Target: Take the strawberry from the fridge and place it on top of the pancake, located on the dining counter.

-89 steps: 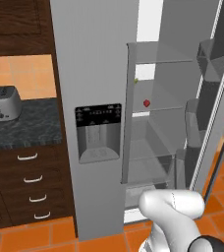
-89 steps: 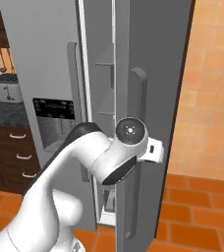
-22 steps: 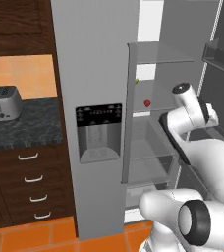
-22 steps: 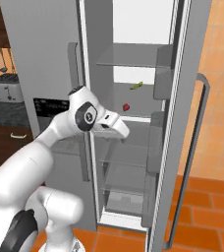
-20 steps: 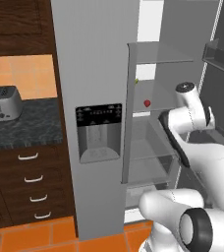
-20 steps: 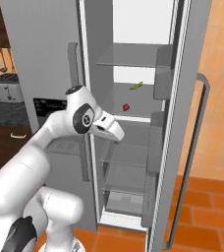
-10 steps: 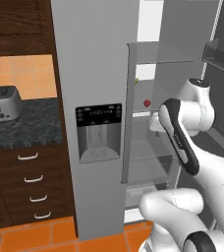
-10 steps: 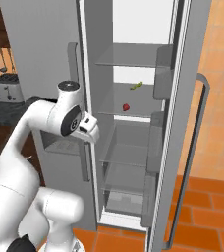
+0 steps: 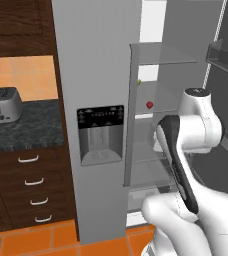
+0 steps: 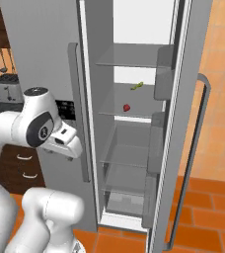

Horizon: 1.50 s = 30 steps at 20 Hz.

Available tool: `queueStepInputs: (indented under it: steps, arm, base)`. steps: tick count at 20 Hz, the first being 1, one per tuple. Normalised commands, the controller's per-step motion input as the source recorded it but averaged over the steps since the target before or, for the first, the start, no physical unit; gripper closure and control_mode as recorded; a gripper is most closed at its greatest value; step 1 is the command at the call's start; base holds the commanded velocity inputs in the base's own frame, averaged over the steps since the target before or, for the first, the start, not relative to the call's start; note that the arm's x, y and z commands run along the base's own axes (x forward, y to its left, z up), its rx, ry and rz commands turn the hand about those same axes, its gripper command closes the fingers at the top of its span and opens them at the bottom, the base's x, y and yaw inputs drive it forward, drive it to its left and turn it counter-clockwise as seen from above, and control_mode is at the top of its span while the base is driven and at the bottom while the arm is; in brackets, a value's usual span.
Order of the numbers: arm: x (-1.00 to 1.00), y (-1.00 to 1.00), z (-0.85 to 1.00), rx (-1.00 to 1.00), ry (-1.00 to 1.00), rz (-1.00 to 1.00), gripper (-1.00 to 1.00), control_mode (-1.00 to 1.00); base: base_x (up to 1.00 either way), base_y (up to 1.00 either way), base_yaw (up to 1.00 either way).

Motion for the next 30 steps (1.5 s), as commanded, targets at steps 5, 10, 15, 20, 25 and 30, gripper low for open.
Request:
queueStepInputs:
  steps: [5,10,15,20,25,30]
  arm:
    - [-0.04,-0.05,-0.1,-0.1,-0.01,0.04,-1.0,-1.0]
    - [-0.02,-0.05,-0.15,0.04,-0.1,0.04,-1.0,-1.0]
    - [0.0,-0.03,0.0,0.0,0.0,-0.03,-1.0,-1.0]
    - [0.0,0.0,0.0,0.0,0.0,-0.19,-1.0,1.0]
    - [0.0,0.0,0.0,0.0,0.0,0.0,-1.0,1.0]
    - [0.0,0.0,0.0,0.0,0.0,0.0,-1.0,1.0]
  base:
    - [0.0,0.0,0.0]
    - [0.0,0.0,0.0]
    - [0.0,0.0,0.0]
    - [0.02,0.02,-0.17]
    - [0.35,0.25,-0.48]
    - [0.79,0.28,-0.44]
